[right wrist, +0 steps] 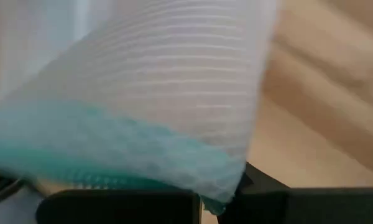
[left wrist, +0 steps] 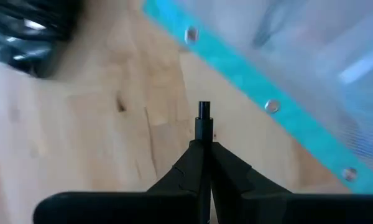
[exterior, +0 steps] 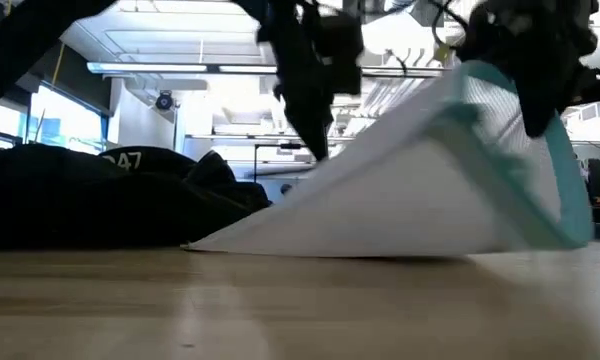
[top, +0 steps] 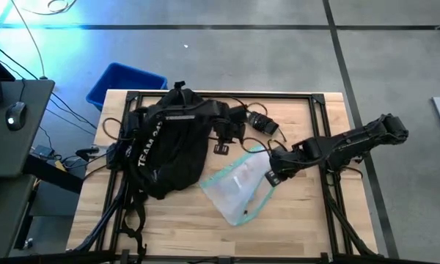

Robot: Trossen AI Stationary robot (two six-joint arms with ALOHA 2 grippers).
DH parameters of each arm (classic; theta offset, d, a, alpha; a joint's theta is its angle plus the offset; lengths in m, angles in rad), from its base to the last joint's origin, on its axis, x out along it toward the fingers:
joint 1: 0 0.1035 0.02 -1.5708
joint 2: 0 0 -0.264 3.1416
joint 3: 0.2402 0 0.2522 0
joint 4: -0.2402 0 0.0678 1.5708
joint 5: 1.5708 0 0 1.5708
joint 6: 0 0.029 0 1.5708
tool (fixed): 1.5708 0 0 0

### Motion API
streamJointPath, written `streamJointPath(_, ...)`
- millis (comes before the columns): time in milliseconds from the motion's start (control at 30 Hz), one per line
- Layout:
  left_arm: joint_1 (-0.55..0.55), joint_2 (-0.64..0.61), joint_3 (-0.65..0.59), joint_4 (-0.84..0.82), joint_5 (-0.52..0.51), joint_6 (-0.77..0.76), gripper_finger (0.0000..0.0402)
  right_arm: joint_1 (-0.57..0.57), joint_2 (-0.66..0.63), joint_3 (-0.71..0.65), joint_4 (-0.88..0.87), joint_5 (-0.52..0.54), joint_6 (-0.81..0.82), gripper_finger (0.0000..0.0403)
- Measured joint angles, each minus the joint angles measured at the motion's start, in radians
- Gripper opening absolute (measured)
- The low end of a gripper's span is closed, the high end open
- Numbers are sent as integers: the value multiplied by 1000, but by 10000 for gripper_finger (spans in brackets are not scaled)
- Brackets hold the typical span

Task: Unpack backpack
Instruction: Put the black ballpen into the zip bag

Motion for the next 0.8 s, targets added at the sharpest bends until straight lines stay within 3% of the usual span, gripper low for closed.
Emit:
streamJointPath(133,-12,-93,0,-1,45,-55,0,-113,0,0,8,34,-67,0)
streamJointPath(267,-59,-148,-6,-1,117,-133,0,-241,2,0,126,35,-195,0)
streamJointPath(500,-166,-159,-8,-10,38,-319,0,-365,17,0,139,47,-483,0)
streamJointPath(633,-228,-159,-8,-12,-47,-441,0,-406,17,0,130,-59,-722,16)
streamJointPath(800,-292,-185,-9,-63,-121,-586,0,-406,16,0,96,-206,-1001,89)
